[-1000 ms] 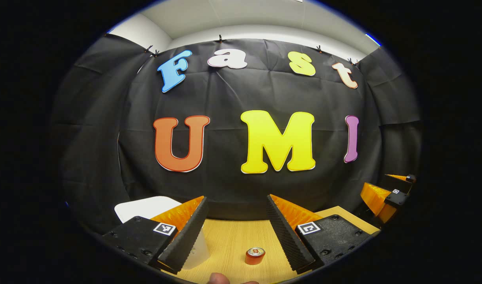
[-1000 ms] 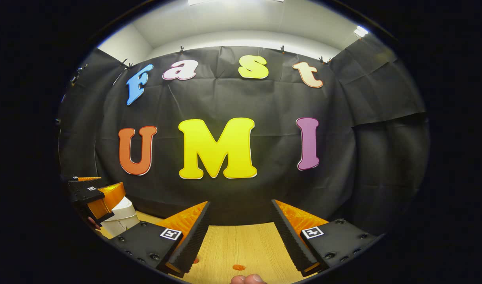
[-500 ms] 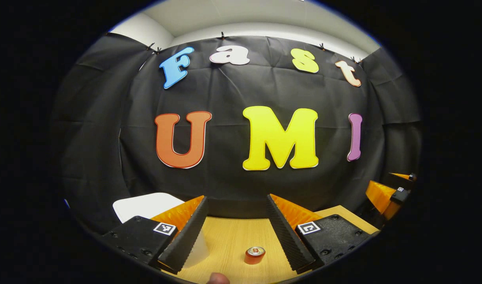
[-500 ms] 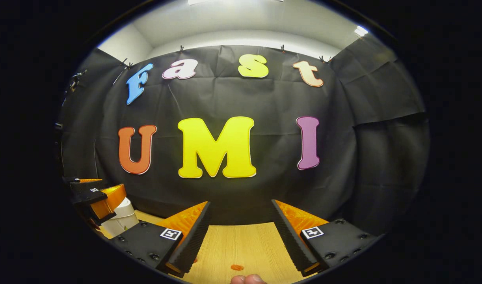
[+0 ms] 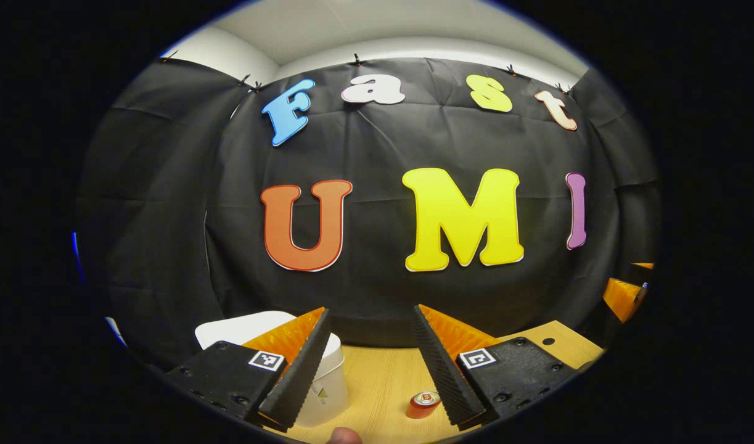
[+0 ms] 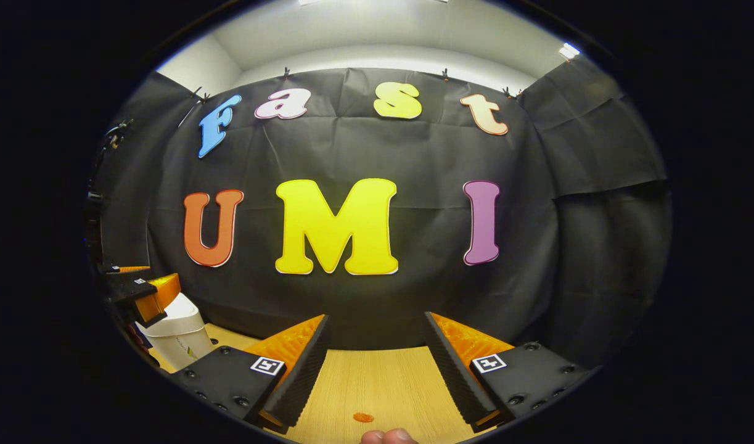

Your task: Press the lid of the desktop garbage bin to open it, pick up the crumpled paper on the desktop and throw it into the bin, then pick up the pop can on the desktop and drop it into the bin, and finally close the garbage bin lid.

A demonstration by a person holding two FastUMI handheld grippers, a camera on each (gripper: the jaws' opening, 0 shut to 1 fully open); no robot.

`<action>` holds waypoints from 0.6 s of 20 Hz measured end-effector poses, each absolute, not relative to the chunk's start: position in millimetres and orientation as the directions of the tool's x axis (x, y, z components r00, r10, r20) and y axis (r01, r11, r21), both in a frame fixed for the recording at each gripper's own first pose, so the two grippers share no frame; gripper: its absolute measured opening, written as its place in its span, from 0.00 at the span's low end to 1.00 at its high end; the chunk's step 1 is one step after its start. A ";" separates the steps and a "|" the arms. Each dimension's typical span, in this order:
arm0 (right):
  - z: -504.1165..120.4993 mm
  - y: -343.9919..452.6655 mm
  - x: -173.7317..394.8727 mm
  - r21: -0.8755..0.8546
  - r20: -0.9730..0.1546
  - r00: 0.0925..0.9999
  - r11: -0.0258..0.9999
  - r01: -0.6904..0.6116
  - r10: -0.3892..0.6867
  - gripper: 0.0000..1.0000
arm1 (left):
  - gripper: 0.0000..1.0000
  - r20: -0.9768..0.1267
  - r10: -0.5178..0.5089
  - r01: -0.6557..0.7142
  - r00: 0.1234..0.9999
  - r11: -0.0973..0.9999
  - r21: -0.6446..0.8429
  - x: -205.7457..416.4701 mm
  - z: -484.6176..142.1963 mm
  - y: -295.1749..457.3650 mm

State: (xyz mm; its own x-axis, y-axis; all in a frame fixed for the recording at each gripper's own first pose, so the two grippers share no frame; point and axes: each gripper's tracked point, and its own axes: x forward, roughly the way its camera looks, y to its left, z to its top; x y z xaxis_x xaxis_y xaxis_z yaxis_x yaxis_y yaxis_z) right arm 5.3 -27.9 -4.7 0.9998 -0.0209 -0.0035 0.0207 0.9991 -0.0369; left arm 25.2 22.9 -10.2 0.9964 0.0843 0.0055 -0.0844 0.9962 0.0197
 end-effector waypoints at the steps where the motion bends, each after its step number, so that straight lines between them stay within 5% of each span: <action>1: -3.0 -27.8 5.8 -0.039 -0.001 1.000 0.999 0.019 -0.019 0.92 | 0.85 0.010 0.095 -0.096 0.995 0.995 0.022 28.1 -7.7 27.5; 3: 0.1 -29.1 6.0 -0.044 0.003 1.000 0.999 0.019 -0.019 0.94 | 0.72 0.018 0.118 -0.119 0.993 0.993 0.020 32.1 -2.0 38.1; 5: 1.2 -29.5 7.5 -0.045 0.004 1.000 0.999 0.017 -0.017 0.92 | 0.79 0.018 0.144 -0.144 0.989 0.990 0.012 35.0 -2.5 48.1; 8: 3.1 -30.9 9.3 -0.055 0.005 1.000 0.998 0.010 -0.010 0.94 | 0.58 -0.003 0.207 -0.207 0.978 0.978 0.004 39.8 -2.5 70.9; 10: 6.4 -30.8 9.1 -0.056 0.012 1.000 0.998 0.008 -0.007 0.92 | 0.58 -0.014 0.258 -0.258 0.966 0.966 -0.002 41.6 -4.9 85.6; 12: 7.9 -27.4 8.4 -0.062 0.015 1.000 0.998 -0.006 0.007 0.92 | 0.47 -0.043 0.315 -0.316 0.948 0.949 -0.014 47.3 -12.1 103.5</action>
